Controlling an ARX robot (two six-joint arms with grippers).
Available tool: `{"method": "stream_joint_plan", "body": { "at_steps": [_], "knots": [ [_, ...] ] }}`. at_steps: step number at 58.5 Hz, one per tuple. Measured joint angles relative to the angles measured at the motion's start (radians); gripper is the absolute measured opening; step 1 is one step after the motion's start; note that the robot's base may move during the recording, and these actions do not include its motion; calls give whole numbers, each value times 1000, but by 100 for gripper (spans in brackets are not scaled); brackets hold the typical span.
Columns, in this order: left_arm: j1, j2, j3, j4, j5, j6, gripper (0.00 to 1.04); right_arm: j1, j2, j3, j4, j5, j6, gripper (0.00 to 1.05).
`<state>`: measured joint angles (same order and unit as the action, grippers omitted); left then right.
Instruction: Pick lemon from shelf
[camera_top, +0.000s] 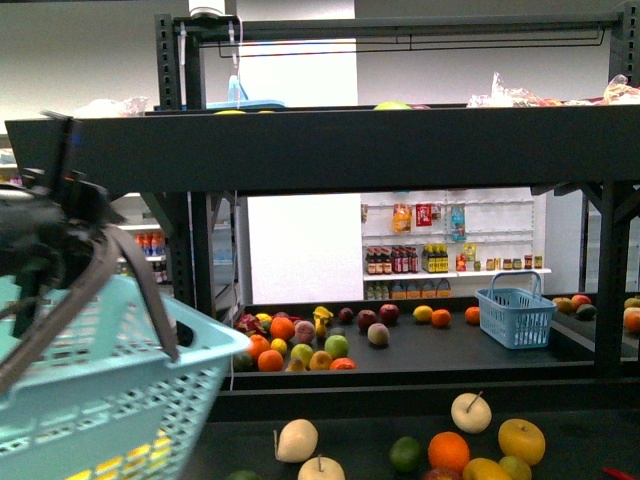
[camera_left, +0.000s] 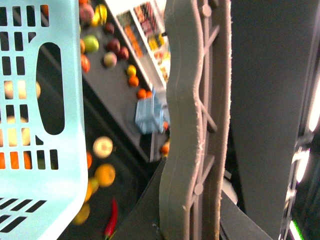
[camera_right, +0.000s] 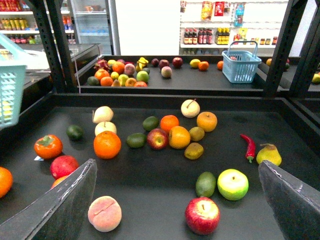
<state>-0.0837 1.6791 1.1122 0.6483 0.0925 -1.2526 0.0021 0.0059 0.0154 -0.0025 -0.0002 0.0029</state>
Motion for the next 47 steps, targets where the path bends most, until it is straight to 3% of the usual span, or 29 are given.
{"method": "stream_joint_plan", "body": {
  "at_steps": [19,47],
  "knots": [
    [320,102,5,208,-101,-193,10,0,0,0,0,0,0,97],
    [431,280,-3,512,-92,-347,9,0,0,0,0,0,0,97]
  ]
}}
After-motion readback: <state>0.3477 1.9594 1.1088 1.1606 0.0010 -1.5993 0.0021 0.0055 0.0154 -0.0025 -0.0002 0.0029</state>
